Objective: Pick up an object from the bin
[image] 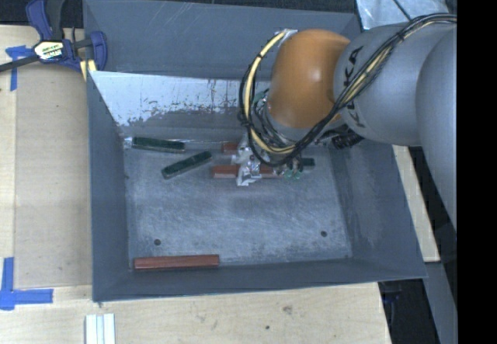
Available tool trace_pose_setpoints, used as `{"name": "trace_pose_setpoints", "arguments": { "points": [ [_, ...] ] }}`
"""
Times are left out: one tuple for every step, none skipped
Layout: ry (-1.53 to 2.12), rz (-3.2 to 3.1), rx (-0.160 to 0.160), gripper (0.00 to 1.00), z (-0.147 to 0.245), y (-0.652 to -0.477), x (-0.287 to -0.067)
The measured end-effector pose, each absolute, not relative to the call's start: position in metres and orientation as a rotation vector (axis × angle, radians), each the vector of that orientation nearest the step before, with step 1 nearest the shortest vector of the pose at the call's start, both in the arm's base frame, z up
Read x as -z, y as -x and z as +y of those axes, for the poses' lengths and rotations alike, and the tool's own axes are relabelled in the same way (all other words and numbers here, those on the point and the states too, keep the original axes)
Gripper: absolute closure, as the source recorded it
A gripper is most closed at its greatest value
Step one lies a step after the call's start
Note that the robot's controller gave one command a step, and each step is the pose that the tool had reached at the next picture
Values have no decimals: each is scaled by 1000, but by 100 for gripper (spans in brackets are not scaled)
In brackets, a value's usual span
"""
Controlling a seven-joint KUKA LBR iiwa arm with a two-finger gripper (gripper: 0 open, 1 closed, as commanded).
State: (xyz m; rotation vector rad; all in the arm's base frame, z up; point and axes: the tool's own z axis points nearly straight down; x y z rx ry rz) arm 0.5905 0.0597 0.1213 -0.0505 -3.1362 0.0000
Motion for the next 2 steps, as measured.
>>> {"name": "trace_pose_setpoints", "arguments": {
  "points": [
    [51, -3142, 1, 100, 60, -592, -138],
    [51, -3145, 1, 100, 60, -593, -153]
  ]
}}
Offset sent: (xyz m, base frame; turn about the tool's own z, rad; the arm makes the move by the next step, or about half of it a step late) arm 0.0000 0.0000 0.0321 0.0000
